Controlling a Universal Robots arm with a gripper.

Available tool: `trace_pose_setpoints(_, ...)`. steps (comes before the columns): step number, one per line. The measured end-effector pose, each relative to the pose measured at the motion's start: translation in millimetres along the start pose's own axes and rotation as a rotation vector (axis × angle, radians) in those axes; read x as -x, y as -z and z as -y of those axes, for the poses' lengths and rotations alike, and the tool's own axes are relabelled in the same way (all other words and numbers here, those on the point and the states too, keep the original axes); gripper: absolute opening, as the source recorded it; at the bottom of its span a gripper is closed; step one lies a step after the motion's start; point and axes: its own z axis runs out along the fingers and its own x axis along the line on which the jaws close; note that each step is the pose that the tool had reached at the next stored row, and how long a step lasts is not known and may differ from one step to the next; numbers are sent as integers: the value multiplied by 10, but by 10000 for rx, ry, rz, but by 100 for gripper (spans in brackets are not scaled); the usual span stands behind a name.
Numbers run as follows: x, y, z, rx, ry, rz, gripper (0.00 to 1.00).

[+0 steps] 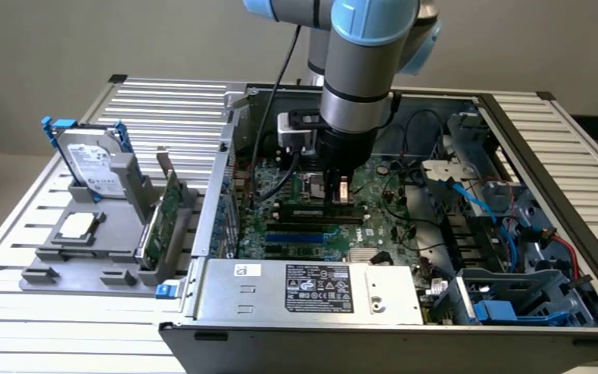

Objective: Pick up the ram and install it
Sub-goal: 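Insert the ram into the slot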

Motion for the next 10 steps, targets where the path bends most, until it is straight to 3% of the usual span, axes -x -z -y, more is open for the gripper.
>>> trace_pose_setpoints(10,4,0,-5,0,1,16,14)
